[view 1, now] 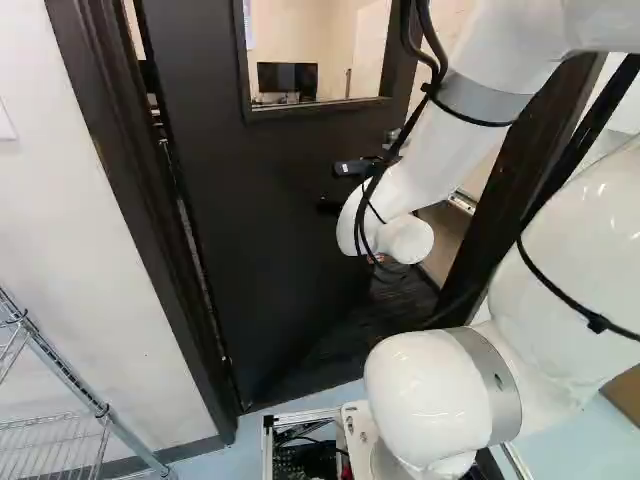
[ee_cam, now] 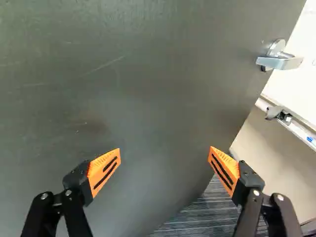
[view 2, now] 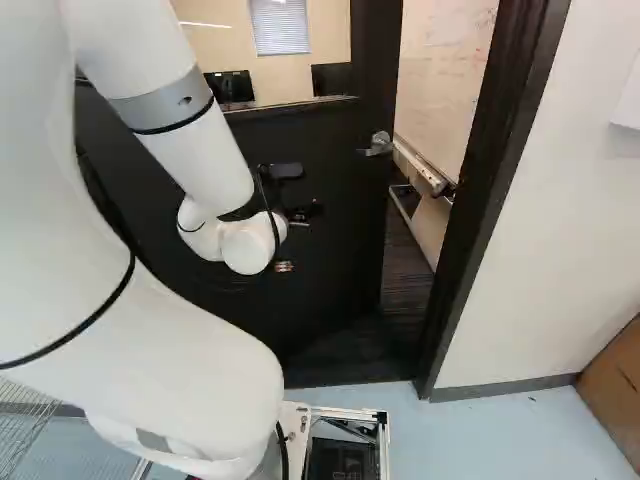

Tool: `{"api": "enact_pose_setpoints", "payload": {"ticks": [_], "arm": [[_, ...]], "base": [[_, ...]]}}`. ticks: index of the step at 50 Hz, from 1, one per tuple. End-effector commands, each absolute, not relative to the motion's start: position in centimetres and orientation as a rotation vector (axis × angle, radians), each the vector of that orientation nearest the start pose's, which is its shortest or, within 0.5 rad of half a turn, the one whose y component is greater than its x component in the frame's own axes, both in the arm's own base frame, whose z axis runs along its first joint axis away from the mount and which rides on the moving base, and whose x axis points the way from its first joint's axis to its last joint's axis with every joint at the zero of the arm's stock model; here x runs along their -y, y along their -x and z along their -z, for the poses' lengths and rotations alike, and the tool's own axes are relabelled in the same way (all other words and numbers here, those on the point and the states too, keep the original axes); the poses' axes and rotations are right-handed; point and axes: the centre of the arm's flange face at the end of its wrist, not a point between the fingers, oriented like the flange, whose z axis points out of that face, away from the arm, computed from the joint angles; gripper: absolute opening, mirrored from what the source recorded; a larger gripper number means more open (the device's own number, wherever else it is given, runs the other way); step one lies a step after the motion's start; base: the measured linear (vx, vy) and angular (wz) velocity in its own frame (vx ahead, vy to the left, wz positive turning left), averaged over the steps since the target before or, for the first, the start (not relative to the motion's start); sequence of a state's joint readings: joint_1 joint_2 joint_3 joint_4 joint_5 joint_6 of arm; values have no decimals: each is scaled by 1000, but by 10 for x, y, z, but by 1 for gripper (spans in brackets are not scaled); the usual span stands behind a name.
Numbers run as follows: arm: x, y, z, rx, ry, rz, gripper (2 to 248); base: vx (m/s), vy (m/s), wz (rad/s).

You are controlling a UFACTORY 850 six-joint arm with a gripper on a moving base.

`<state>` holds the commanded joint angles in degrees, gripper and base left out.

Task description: Open the door and move inside

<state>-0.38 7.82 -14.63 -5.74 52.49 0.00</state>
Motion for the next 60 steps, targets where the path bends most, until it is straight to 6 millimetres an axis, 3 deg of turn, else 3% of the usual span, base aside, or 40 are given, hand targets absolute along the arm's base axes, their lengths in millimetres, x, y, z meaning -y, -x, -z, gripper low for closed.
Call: {"api": "enact_pose_setpoints", "payload": {"ticks": [26, 60], "arm": [[-9, -347, -391, 130, 2472, 1891, 247], [-29, -396, -393, 32, 2467, 1883, 247]], "base": [[0, 0, 0], [-1, -1, 0]]}}
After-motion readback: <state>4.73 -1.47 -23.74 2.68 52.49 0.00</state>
